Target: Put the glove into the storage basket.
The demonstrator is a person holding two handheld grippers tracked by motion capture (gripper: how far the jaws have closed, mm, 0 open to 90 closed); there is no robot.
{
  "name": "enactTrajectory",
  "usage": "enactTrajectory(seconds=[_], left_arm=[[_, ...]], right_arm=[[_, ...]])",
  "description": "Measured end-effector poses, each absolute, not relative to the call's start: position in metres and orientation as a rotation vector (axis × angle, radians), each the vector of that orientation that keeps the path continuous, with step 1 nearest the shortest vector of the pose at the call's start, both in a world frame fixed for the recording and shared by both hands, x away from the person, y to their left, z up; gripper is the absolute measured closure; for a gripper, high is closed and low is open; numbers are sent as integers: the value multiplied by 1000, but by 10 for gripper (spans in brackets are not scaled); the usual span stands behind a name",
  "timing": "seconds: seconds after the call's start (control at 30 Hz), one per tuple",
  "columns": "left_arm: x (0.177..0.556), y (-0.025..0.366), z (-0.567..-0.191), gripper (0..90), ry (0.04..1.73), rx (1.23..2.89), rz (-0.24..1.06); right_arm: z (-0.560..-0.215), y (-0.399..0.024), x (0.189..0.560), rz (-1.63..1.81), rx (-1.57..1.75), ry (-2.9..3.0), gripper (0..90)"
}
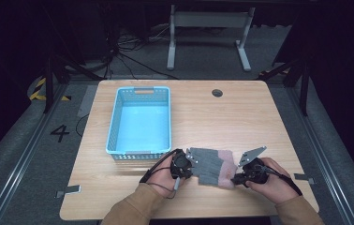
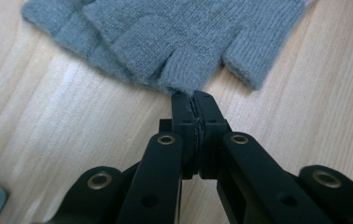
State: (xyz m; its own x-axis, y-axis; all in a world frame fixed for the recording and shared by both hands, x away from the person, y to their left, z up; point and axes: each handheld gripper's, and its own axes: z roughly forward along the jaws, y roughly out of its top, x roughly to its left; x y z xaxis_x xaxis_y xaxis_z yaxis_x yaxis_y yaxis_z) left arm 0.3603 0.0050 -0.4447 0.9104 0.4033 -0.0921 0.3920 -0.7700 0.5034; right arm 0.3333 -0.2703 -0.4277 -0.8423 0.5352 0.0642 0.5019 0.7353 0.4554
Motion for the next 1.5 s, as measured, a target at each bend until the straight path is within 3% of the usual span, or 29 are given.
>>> enactTrajectory(seconds=[0.73, 1.5], left_arm=[[355, 13, -428, 892, 562, 2441, 66], [361, 10, -436, 891, 560, 2458, 76]], right_arm=[[-394, -279, 340, 862, 888, 2704, 877], [-409, -283, 361, 890, 1002, 2662, 877]])
